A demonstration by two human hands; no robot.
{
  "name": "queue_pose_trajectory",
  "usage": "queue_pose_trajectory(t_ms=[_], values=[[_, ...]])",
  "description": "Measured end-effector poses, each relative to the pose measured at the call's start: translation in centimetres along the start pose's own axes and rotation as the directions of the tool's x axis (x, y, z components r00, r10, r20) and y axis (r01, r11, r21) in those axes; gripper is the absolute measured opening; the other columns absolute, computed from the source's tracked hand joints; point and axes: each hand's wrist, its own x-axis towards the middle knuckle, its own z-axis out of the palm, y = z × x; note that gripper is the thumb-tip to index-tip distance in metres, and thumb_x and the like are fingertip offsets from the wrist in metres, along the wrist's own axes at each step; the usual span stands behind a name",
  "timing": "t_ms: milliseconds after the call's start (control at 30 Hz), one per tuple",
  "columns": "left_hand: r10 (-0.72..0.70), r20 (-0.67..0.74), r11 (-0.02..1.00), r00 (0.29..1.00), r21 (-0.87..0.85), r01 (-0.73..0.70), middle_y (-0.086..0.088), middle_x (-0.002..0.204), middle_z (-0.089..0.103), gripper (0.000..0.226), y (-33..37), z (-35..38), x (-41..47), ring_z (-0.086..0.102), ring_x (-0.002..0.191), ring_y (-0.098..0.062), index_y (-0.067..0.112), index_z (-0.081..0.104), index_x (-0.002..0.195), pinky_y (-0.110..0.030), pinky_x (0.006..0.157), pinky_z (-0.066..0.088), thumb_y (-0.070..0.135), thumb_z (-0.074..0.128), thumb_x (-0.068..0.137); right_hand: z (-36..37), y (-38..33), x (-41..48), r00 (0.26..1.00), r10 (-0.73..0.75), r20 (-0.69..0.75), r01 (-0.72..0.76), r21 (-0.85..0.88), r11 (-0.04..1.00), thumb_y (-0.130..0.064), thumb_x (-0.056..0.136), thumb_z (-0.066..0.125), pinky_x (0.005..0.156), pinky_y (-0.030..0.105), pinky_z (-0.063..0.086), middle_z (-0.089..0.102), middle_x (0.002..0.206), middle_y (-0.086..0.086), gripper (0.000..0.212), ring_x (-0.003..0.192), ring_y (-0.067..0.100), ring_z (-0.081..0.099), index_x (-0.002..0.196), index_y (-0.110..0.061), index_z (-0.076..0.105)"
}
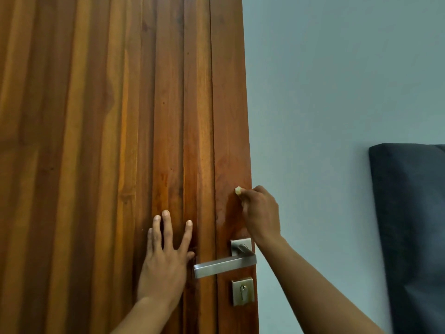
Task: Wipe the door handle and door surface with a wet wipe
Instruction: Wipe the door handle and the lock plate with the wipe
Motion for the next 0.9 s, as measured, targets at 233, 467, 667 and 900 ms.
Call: queue_pose_trajectory(t_ms=[233,467,667,900], values=[[0.016,-0.005,1.0,1.0,0.025,-0.016,-0.031,0.16,-0.004,0.086,0.1,-0.1,-0.3,0.003,0.148,-0.05,0.019,0.009,0.153,-0.061,0.115,0.024,0.044,0.057,0.086,0.0,1.3,-0.2,0.985,0.173,-0.018,-0.172,0.024,0.985,-0.025,0.096,0.057,0.065,0.034,0.051,0.063,0.082,0.0,0.021,0.066,0.014,0.056,0.088,-0.014,0.073],[0.006,0.02,0.999,1.0,0.032,-0.006,-0.031,0.159,-0.015,0.086,0.5,-0.5,0.1,-0.008,0.148,-0.049,0.021,-0.004,0.153,-0.059,0.118,0.017,0.047,0.049,0.091,0.9,-2.1,-1.8,0.991,-0.105,0.083,0.107,-0.012,0.994,-0.021,0.094,0.06,0.069,0.031,0.056,0.065,0.095,0.0,0.014,0.074,0.019,0.062,0.1,-0.015,0.071],[-0.021,0.045,0.998,0.999,0.064,0.018,-0.03,0.15,-0.039,0.075,0.6,-0.7,-0.3,-0.029,0.142,-0.048,0.023,-0.023,0.151,-0.056,0.121,0.003,0.05,0.023,0.098,0.9,-2.5,-3.1,0.916,-0.277,0.291,0.299,-0.035,0.954,-0.02,0.089,0.068,0.06,0.028,0.053,0.057,0.086,-0.003,0.013,0.068,0.015,0.058,0.101,-0.016,0.072],[-0.021,0.031,0.999,0.999,0.051,0.019,-0.029,0.157,-0.025,0.083,0.6,-0.7,-0.3,-0.019,0.146,-0.047,0.022,-0.013,0.152,-0.057,0.12,0.009,0.047,0.042,0.095,-0.2,-1.1,-3.1,0.941,-0.179,0.288,0.182,0.015,0.983,-0.026,0.091,0.065,0.071,0.03,0.055,0.063,0.09,-0.005,0.014,0.075,0.013,0.059,0.099,-0.018,0.075]])
